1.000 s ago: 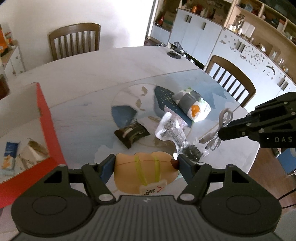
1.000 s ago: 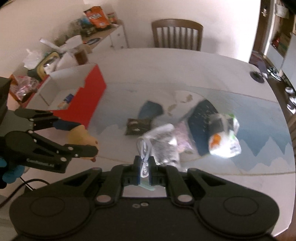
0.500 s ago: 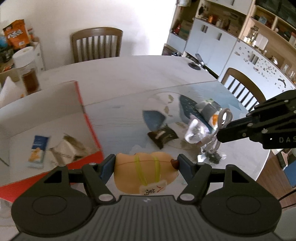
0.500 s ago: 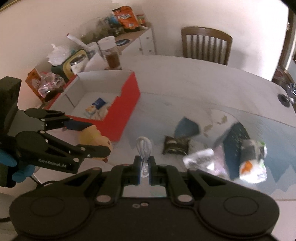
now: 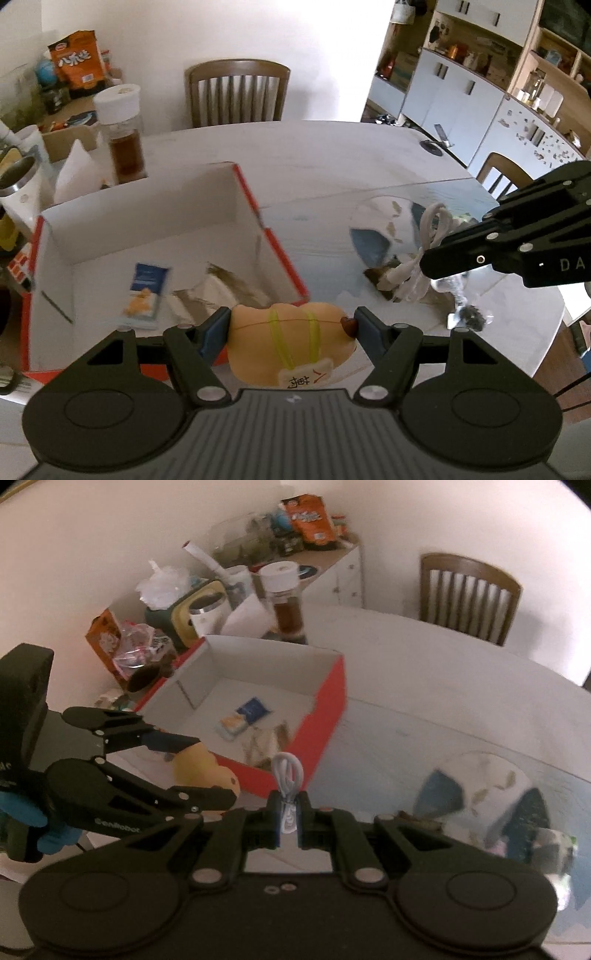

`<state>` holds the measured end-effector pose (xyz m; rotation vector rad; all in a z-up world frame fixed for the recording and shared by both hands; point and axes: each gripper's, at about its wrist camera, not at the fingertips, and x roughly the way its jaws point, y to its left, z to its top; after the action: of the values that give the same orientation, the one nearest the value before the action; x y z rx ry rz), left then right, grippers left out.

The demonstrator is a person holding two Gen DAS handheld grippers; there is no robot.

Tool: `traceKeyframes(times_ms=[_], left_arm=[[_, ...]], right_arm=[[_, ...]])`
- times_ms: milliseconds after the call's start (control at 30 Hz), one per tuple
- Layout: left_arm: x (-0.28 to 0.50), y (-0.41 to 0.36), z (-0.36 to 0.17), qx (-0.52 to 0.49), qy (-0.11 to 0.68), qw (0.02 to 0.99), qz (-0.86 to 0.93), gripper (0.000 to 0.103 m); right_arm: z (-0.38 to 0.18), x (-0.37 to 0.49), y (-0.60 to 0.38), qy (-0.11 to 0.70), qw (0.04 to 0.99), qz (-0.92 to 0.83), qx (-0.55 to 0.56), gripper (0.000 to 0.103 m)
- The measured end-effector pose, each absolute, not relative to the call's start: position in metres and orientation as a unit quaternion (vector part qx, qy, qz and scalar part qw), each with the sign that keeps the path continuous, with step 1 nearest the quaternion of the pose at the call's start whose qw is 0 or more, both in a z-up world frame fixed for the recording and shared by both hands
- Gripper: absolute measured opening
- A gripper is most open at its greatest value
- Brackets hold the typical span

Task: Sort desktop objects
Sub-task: 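Carry the orange toy in the left tool while the right tool carries the cable to the box, then lower the orange toy with the left tool while the right tool lowers the cable into the box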

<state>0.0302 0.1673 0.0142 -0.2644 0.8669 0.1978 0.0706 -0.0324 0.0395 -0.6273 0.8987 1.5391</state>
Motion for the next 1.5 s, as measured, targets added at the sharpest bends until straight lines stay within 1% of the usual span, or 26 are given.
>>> traceKeyframes(times_ms=[500, 867, 1133, 1500], left_arm=[[0.015, 0.247, 0.018, -0.129, 0.429, 0.882, 0.144, 0.072], [0.023, 0.285, 0.002, -0.106, 0.449, 0.874, 0.151, 0.072], [0.047, 0.294, -0.018, -0.087, 0.473, 0.867, 0.135, 0.072], [0.073, 0.307, -0.054, -0.073, 0.513, 0.845, 0.13, 0.072]], right_arm=[[0.042, 0.021, 0.05, 0.38, 0.537, 0.686, -0.311, 0.007], [0.033, 0.004, 0.09, 0.373, 0.53, 0.689, -0.325, 0.007], [0.006, 0.005, 0.124, 0.374, 0.547, 0.668, -0.34, 0.007], [-0.041, 0.018, 0.165, 0.396, 0.567, 0.63, -0.354, 0.007]])
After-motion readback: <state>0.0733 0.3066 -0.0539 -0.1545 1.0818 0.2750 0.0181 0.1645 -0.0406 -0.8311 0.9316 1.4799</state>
